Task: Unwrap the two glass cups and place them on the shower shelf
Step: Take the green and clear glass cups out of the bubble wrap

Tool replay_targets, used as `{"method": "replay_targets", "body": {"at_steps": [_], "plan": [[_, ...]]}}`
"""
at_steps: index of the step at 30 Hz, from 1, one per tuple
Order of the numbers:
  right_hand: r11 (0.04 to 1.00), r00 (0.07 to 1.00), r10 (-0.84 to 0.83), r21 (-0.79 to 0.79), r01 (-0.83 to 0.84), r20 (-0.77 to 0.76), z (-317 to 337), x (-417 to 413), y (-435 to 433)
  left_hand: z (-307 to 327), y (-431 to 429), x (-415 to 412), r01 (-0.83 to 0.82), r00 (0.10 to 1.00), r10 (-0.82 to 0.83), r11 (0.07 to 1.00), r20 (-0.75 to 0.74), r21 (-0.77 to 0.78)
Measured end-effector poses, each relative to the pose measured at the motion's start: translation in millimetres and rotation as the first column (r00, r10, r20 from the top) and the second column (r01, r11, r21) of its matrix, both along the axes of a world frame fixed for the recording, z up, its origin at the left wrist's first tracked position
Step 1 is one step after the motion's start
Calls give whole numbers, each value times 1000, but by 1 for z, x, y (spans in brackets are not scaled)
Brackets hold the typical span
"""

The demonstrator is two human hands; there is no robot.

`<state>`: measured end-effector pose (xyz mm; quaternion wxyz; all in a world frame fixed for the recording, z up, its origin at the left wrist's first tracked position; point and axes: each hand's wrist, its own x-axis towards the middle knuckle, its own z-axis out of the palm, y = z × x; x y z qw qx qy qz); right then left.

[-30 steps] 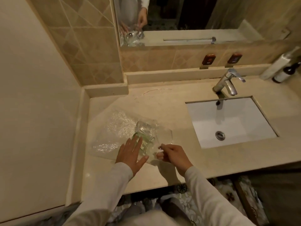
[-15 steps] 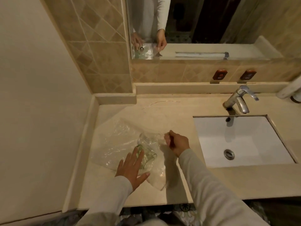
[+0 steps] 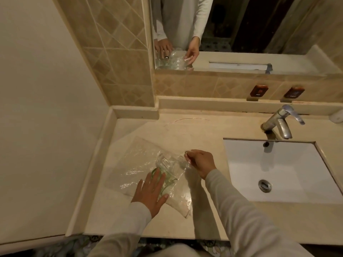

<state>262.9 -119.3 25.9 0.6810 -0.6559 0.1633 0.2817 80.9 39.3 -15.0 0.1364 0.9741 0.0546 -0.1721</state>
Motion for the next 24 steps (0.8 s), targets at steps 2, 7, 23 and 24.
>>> {"method": "replay_targets", "body": {"at_steps": [2,7,23,24], "plan": [[1000,1000,10,-3,-10,14,0,4,-2,-1,-5,2,-62,998,62,997,3,-37],[1000,997,3,-4,-4,-79,-7,-6,-18,-2,-9,14,-378,906,418,869,66,-320],[950,997,-2,-312,27,80,-28,-63,-98,0,9,99,-556,782,622,672,-35,-489],[951,996,-1,-308,29,91,-27,-63,-102,1,7,100,-541,782,623,681,1,-494]]}}
